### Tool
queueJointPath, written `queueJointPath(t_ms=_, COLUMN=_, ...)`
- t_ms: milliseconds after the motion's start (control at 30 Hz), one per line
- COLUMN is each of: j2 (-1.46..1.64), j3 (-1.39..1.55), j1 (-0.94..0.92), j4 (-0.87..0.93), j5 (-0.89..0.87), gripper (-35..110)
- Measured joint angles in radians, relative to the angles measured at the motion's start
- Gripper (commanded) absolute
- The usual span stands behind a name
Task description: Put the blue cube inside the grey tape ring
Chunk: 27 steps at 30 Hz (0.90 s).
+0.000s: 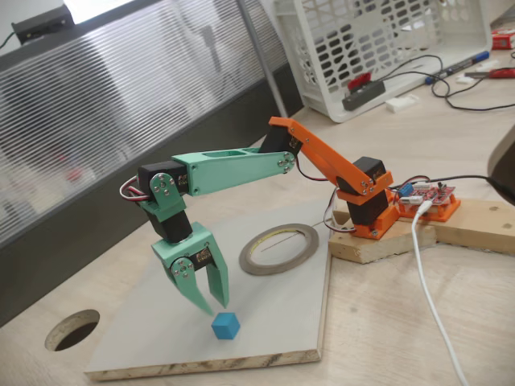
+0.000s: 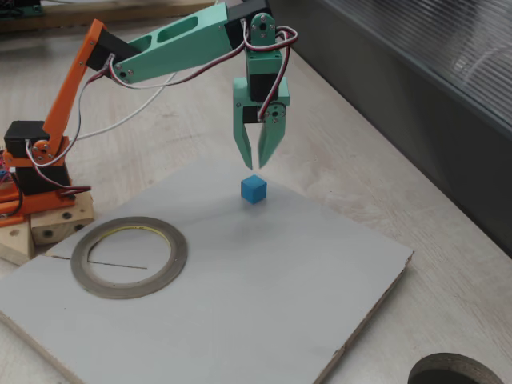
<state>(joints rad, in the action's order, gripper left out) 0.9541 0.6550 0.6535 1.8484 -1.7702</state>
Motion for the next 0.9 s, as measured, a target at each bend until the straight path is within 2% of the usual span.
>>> queueJointPath(t_ms=133, j2=0.012, j3=0.000, j1=0.000, j4=0.092, j5=-0.087, gripper=85)
queueJointPath(t_ms=267, j2=0.015, j3=0.000, j1=0.000, j4=0.137, j5=-0.158, gripper=104)
queueJointPath(t_ms=900, j2=-0.054, j3=0.002, j1=0.020, j4=0.141, j5=-0.172, gripper=99)
